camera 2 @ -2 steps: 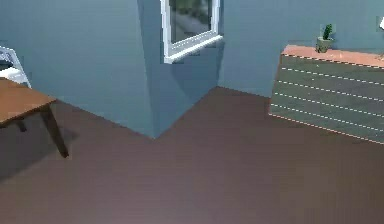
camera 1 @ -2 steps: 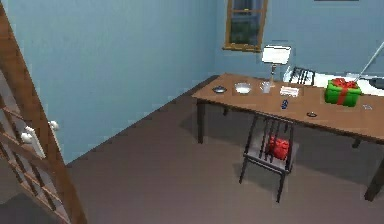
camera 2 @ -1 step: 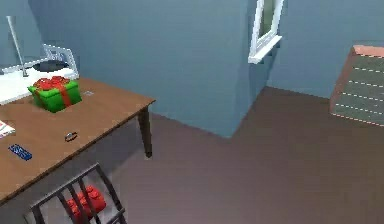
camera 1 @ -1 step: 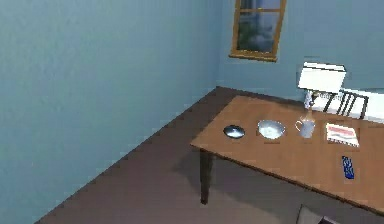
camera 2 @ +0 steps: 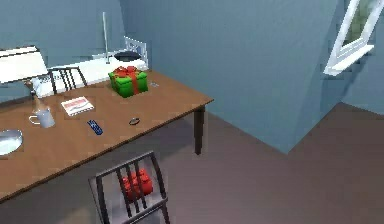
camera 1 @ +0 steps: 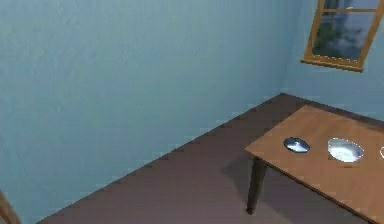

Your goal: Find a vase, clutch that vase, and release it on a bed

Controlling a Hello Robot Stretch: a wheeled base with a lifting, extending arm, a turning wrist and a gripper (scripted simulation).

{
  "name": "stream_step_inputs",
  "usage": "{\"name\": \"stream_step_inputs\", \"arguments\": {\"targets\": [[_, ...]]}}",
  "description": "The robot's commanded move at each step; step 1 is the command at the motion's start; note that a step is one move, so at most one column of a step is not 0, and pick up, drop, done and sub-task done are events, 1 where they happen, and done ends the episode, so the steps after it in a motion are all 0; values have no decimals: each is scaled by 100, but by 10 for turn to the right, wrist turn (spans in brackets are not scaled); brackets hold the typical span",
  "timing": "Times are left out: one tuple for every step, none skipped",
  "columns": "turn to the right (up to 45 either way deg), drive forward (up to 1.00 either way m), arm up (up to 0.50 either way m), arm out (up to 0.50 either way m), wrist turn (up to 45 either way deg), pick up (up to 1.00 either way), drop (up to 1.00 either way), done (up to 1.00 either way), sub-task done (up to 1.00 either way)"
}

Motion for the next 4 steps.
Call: {"name": "stream_step_inputs", "arguments": {"targets": [[0,20,0,0,0,0,0,0,0],[-450,0,0,0,0,0,0,0,0],[450,0,0,0,0,0,0,0,0],[30,0,0,0,0,0,0,0,0]]}}
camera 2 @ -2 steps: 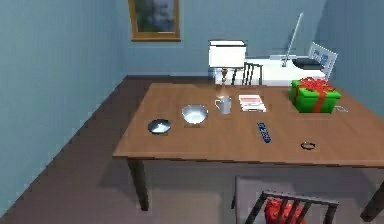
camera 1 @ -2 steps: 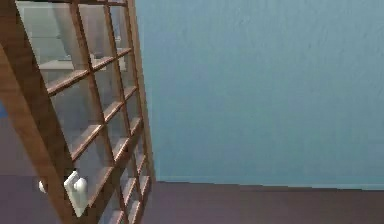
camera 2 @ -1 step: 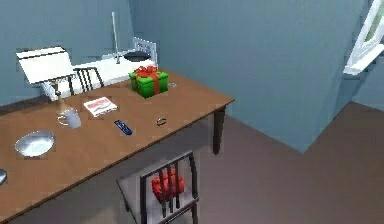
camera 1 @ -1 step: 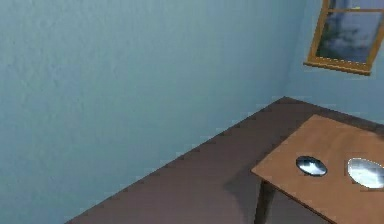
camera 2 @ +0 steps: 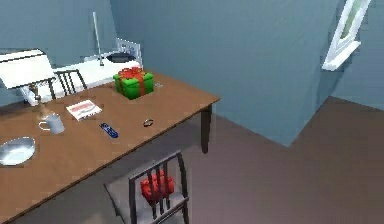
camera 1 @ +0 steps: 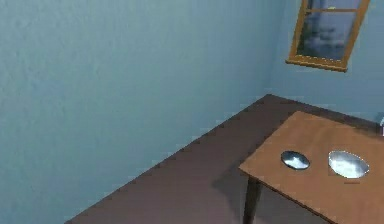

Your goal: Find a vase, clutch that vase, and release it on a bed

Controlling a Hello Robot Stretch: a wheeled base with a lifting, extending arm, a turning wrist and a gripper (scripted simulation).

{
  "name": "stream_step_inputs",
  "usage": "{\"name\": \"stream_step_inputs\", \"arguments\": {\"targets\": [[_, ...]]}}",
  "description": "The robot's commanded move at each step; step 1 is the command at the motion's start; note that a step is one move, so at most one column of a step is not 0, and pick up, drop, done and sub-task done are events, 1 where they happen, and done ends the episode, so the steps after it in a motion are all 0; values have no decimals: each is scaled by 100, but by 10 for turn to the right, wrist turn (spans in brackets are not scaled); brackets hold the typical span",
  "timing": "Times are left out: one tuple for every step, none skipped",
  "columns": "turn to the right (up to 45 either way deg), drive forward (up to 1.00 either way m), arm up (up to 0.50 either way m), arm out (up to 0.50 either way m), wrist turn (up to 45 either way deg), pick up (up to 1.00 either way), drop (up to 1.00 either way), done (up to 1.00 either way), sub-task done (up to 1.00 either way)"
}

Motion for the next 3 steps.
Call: {"name": "stream_step_inputs", "arguments": {"targets": [[0,100,0,0,0,0,0,0,0],[360,0,0,0,0,0,0,0,0],[0,80,0,0,0,0,0,0,0]]}}
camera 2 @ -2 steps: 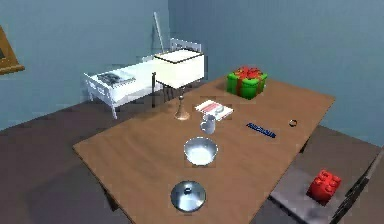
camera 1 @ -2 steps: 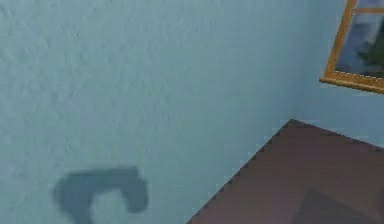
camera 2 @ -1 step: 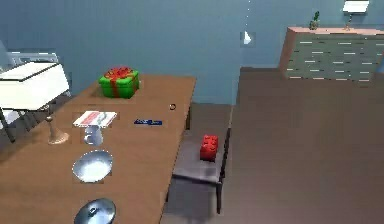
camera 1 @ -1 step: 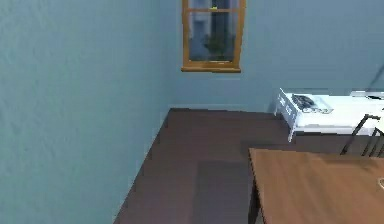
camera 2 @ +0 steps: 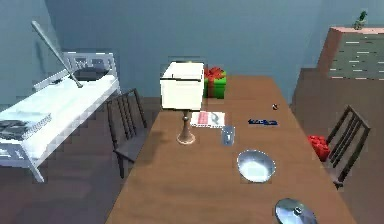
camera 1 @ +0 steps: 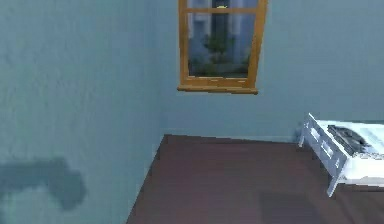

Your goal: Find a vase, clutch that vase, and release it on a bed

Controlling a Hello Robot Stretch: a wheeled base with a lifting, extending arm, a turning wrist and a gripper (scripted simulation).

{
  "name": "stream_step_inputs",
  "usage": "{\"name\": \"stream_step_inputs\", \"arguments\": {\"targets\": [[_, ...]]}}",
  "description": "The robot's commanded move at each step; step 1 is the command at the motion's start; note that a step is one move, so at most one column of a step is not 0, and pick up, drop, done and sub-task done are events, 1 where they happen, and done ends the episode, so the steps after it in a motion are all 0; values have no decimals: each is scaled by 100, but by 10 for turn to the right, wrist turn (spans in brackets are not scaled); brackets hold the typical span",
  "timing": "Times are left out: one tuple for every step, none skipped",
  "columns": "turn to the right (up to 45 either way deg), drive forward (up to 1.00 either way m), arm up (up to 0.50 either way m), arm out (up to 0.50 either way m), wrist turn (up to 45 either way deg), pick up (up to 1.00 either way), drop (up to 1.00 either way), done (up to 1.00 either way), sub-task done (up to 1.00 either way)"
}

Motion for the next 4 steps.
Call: {"name": "stream_step_inputs", "arguments": {"targets": [[330,0,0,0,0,0,0,0,0],[0,0,50,0,0,0,0,0,0],[0,0,24,0,0,0,0,0,0],[0,0,0,30,0,0,0,0,0]]}}
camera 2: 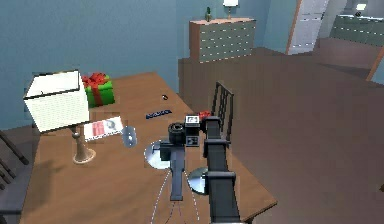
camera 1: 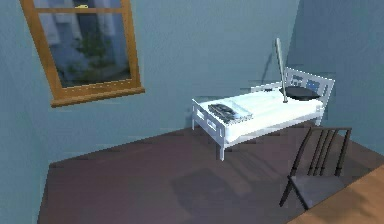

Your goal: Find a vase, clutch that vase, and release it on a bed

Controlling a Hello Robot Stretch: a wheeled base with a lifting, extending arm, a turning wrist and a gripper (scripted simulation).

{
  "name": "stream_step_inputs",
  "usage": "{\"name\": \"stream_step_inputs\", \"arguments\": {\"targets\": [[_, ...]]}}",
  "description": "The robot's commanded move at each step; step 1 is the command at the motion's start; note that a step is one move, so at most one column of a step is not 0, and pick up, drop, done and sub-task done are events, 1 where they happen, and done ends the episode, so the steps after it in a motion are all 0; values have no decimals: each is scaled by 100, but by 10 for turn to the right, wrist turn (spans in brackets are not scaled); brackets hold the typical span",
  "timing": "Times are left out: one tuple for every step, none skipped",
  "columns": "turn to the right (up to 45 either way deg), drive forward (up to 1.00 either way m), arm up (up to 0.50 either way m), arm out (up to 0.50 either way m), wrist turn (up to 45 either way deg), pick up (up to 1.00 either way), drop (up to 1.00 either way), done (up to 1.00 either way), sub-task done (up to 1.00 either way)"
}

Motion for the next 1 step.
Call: {"name": "stream_step_inputs", "arguments": {"targets": [[0,0,0,0,450,0,0,0,0]]}}
